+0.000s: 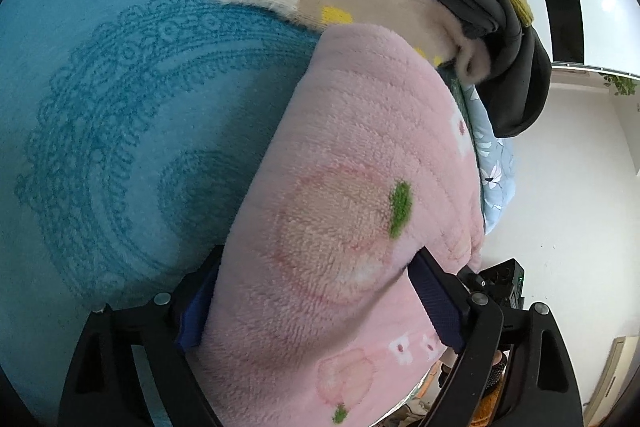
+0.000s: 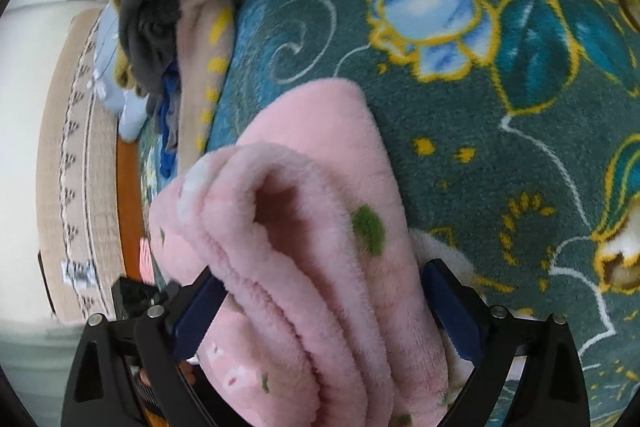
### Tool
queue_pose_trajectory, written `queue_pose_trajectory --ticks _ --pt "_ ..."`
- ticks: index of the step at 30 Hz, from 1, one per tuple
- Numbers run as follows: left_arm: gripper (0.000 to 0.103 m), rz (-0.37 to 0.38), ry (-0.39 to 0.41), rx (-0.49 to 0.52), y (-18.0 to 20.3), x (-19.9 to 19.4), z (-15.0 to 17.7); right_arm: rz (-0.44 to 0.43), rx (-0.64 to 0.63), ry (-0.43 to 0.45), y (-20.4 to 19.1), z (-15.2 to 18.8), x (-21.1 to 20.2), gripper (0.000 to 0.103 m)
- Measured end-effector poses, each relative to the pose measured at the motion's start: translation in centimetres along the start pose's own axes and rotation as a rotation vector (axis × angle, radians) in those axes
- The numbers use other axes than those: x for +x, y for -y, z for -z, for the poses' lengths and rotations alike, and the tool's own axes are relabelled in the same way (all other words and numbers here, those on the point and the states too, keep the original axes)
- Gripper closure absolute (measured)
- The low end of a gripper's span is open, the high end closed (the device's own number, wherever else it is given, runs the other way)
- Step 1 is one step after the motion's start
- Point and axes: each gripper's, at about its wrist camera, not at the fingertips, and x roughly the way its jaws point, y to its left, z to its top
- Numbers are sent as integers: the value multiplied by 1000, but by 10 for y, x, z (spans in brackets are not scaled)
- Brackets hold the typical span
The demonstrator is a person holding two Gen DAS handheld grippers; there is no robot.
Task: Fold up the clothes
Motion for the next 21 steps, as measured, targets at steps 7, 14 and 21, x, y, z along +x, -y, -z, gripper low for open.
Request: queue_pose_trajectory --ticks 7,14,21 --pt "27 -59 29 14 7 -3 8 6 27 36 -6 1 -3 24" --pt "61 -99 63 62 23 -13 22 28 -17 45 -26 4 -10 51" --pt "71 -114 127 173 60 -36 38 19 -103 110 -53 15 -39 63"
